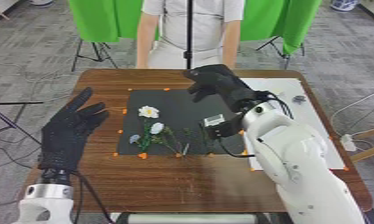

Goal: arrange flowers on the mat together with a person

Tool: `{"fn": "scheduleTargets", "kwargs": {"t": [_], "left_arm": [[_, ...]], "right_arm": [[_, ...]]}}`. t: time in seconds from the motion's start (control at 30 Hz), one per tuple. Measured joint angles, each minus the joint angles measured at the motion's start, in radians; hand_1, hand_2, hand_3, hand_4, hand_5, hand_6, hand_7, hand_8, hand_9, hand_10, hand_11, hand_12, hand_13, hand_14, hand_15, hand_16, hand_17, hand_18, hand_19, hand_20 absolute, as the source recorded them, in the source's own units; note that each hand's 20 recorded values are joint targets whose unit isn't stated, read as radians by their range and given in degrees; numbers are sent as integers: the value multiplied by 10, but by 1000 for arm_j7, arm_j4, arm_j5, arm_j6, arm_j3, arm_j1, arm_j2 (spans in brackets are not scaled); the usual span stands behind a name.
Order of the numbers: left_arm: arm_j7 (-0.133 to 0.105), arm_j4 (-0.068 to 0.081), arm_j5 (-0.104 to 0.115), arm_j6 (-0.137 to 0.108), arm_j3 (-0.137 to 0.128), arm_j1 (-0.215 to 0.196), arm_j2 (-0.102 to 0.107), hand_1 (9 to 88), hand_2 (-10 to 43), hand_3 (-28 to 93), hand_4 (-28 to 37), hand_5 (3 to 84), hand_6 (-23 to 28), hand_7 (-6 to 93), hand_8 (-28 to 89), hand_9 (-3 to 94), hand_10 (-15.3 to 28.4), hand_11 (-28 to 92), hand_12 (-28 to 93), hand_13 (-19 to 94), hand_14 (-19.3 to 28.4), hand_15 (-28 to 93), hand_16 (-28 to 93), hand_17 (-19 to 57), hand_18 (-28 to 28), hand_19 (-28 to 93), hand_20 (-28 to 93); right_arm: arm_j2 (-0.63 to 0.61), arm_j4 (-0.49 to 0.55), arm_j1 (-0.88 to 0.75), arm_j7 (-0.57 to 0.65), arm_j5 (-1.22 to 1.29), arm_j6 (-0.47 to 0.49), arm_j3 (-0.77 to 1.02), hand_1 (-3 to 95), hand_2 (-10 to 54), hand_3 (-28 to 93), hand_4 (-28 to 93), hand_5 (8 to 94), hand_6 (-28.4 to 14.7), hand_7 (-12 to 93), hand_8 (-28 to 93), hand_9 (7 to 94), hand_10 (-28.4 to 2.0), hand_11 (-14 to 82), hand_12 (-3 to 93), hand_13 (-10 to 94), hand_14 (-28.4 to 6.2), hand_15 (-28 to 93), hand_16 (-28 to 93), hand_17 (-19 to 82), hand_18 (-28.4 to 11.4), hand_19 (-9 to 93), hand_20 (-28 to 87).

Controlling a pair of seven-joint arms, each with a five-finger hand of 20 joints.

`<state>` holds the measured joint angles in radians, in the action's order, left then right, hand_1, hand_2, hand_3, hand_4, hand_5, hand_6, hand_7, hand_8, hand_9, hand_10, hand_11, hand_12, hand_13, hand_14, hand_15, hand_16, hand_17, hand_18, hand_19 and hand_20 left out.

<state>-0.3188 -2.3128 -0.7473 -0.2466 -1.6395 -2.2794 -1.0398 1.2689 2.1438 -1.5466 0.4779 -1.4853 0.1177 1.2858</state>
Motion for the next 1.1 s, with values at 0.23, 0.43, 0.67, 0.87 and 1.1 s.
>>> {"fn": "scheduleTargets", "kwargs": {"t": [0.23, 0.43, 0.67, 0.87, 1.1], "left_arm": [[-20, 9, 0, -3, 0, -12, -9, 214, 67, 776, -254, 406, 75, 62, -70, 430, 189, 211, 113, 326, 260, 486, -64, -51, 251, 540, 229], [-10, 9, -4, -9, -5, -23, -22, 212, 65, 779, -253, 393, 78, 67, -68, 415, 195, 227, 126, 310, 266, 509, -50, -55, 249, 543, 227], [7, 10, -15, -17, -4, -24, -31, 216, 64, 779, -253, 388, 79, 71, -70, 410, 199, 242, 130, 304, 267, 522, -52, -56, 248, 545, 227], [11, 11, -16, -18, -1, -25, -34, 216, 64, 778, -252, 388, 80, 72, -70, 411, 200, 245, 126, 307, 269, 521, -60, -54, 248, 546, 228], [19, 13, -17, -18, 7, -24, -41, 218, 65, 778, -251, 388, 82, 71, -70, 413, 201, 247, 122, 321, 264, 503, -66, -47, 248, 555, 230]], "right_arm": [[15, 57, -244, -71, 341, -129, 283, 194, 58, 668, -260, 466, -7, 113, -124, 547, -163, 169, 136, 447, -190, 446, 91, 68, -200, 503, 172], [16, 58, -408, -306, 608, -176, 400, 188, 77, 680, -266, 474, -5, 123, -122, 546, -164, 168, 138, 440, -191, 434, 104, 66, -204, 489, 181], [11, 75, -511, -302, 744, -191, 412, 183, 81, 685, -270, 478, -3, 128, -128, 545, -167, 169, 137, 444, -190, 436, 109, 68, -209, 489, 188], [18, 73, -545, -302, 723, -190, 423, 185, 84, 685, -272, 479, -2, 130, -129, 545, -167, 170, 136, 441, -187, 436, 110, 68, -209, 486, 190], [33, 73, -543, -304, 701, -183, 440, 183, 87, 685, -272, 479, -2, 130, -129, 545, -166, 171, 137, 441, -187, 436, 111, 67, -208, 484, 194]]}}
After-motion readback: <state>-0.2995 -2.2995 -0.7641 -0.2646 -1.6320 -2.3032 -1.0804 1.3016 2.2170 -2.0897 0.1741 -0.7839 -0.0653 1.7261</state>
